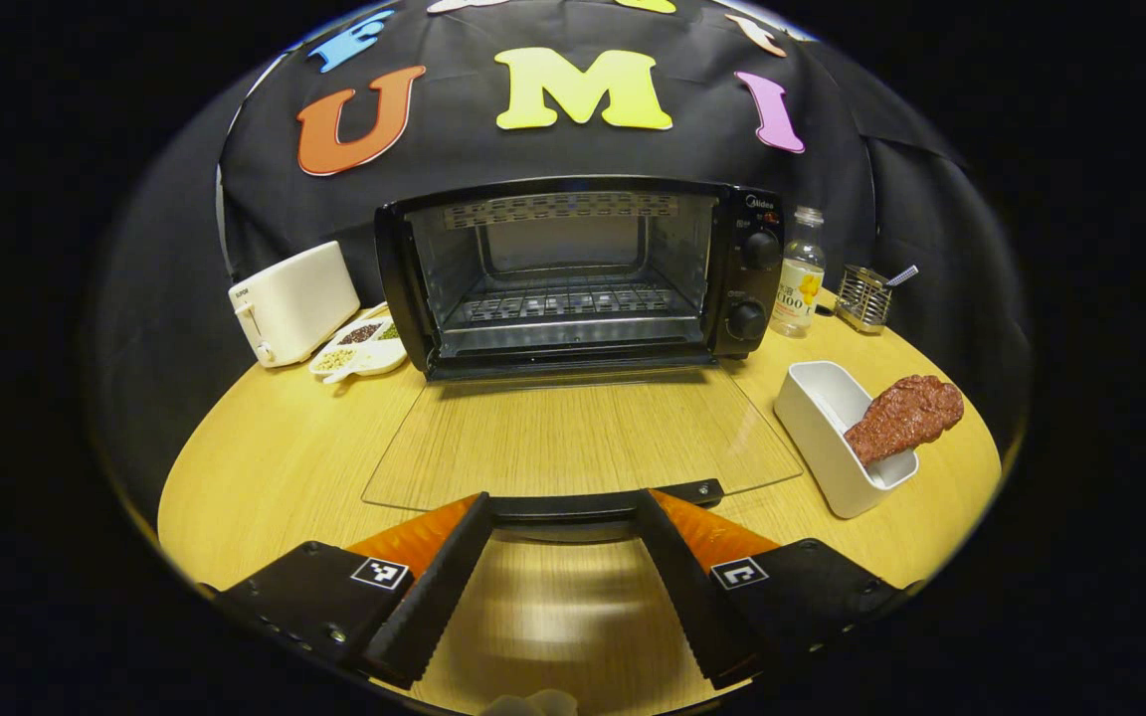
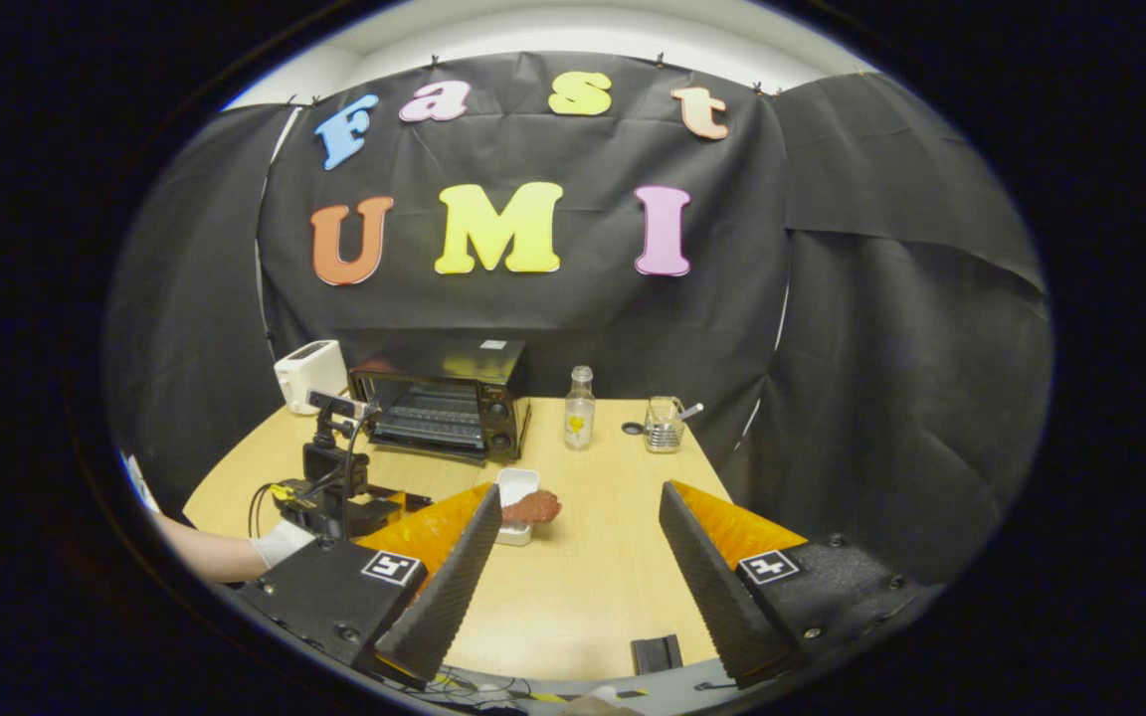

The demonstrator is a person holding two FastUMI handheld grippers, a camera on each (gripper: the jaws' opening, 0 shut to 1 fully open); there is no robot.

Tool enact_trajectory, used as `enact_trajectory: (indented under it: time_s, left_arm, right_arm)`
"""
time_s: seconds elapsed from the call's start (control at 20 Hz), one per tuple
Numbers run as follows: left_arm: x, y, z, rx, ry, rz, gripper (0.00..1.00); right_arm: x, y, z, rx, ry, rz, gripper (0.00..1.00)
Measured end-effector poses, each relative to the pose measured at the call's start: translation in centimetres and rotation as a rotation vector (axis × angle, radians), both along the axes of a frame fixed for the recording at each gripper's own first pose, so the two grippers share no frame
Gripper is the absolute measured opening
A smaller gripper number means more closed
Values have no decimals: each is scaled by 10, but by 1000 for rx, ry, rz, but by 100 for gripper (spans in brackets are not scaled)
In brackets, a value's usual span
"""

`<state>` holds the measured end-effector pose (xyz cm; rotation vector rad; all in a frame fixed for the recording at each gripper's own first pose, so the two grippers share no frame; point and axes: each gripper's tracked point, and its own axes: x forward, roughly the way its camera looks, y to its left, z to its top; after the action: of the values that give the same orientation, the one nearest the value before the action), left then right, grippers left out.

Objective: Open the electric oven with the left hand, put the food in, and close the electric oven.

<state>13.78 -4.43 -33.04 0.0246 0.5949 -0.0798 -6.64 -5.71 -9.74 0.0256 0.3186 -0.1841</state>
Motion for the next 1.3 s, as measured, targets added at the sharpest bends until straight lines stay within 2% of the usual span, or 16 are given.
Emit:
enact_trajectory:
  time_s: [0.2, 0.25, 0.3, 0.45, 0.6, 0.65, 0.7, 0.85, 0.95, 1.0, 1.05, 1.3]
  left_arm:
    - [-5, 3, 12, -7, -41, 12, 96]
    - [-11, 3, 18, -17, -56, 12, 97]
    - [-16, 5, 28, -23, -75, 19, 97]
    - [-35, 19, 59, -20, -148, 40, 97]
    - [-63, 25, 93, -32, -211, 57, 97]
    - [-72, 28, 105, -32, -228, 67, 97]
    - [-81, 31, 117, -26, -242, 82, 97]
    - [-107, 36, 151, -22, -277, 134, 97]
    - [-123, 38, 169, -13, -289, 169, 97]
    - [-131, 42, 176, 6, -299, 194, 97]
    - [-140, 46, 181, 20, -298, 223, 97]
    - [-186, 49, 196, 29, -271, 373, 97]
  right_arm:
    - [12, 1, -3, 20, -4, 16, 97]
    - [17, -3, -2, 27, -13, 17, 100]
    - [22, -5, -4, 33, -12, 24, 97]
    - [45, -13, -17, 49, 3, 57, 100]
    - [81, -24, -35, 53, 36, 114, 97]
    - [94, -26, -44, 65, 54, 138, 100]
    - [107, -27, -54, 85, 71, 163, 97]
    - [146, -28, -96, 170, 164, 231, 100]
    - [168, -27, -126, 246, 250, 274, 95]
    - [177, -25, -140, 294, 288, 289, 80]
    - [186, -21, -153, 356, 327, 310, 83]
    - [207, -8, -206, 566, 477, 347, 61]
